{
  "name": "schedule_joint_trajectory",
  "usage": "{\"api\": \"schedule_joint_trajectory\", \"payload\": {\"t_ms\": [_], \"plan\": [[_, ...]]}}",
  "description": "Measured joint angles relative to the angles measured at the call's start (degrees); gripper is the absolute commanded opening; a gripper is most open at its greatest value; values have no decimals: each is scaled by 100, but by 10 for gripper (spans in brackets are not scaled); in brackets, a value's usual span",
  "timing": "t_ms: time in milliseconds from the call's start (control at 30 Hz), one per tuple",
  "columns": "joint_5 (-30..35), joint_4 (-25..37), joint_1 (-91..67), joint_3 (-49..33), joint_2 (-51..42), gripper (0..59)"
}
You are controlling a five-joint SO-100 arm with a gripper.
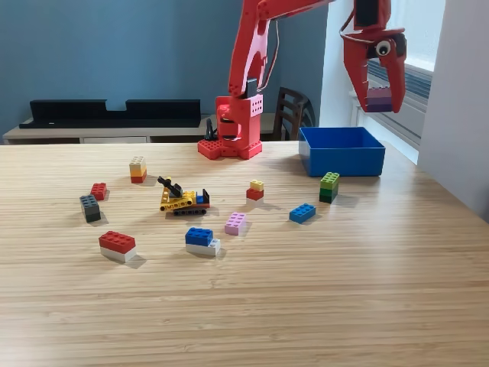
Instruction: Grasp a lego block and put it in the bin.
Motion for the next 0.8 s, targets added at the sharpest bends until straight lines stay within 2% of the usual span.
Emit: {"api": "schedule_joint_trajectory", "payload": {"t_ms": [333,600,667,800], "plan": [[255,0,-1072,940,0,0],[132,0,-1187,1450,0,14],[70,0,-1204,1503,0,52],[26,0,-1187,1564,0,202]]}}
